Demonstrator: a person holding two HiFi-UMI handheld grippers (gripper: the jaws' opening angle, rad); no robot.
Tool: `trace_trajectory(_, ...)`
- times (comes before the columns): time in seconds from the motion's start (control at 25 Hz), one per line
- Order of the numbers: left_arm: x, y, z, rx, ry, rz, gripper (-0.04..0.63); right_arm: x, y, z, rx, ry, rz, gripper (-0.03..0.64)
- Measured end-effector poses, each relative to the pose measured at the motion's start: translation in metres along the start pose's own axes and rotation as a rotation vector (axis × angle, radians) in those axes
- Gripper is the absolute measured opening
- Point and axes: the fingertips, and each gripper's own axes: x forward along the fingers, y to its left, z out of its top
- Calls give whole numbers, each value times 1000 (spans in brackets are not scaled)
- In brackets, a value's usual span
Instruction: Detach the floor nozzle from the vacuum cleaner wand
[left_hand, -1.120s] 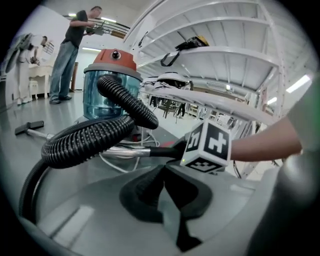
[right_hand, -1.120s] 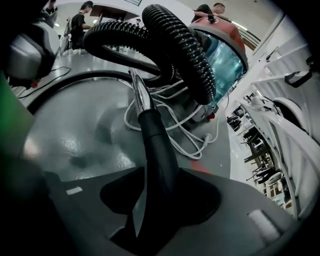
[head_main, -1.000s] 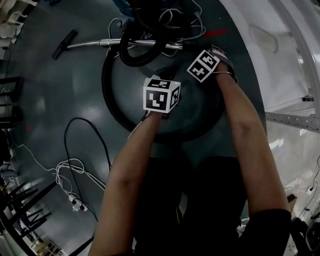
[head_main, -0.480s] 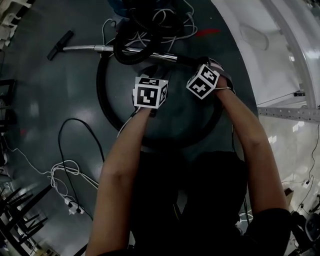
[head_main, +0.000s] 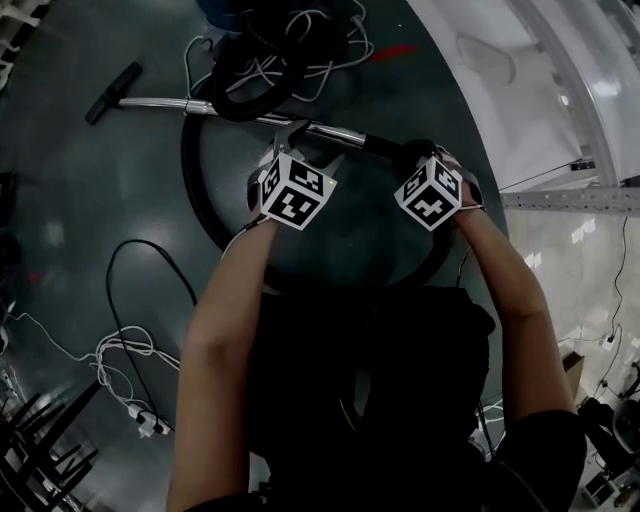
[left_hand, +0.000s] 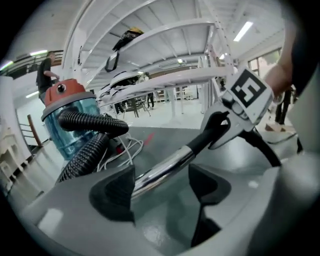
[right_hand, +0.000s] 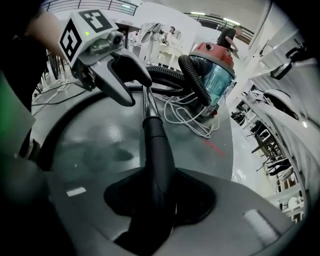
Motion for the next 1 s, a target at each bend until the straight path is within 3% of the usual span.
trace_trajectory(0.28, 9, -31, 20, 293, -8, -97, 357, -30, 8, 9, -6, -10, 33, 143)
trace_trajectory(0.4, 15, -35, 20, 421, 21, -84, 303, -39, 11, 15, -22, -22, 44, 150)
trace_trajectory(0.72, 20, -43, 21, 551, 94, -110, 235, -43, 14, 15, -69, -42, 60, 170)
trace_trajectory(0.88, 18, -45, 18, 538, 118, -144, 235, -37, 21, 20, -178, -32, 30, 201)
trace_trajectory(1.0, 19, -48, 14, 535, 135, -167, 235, -36, 22, 35, -173, -76, 2, 193)
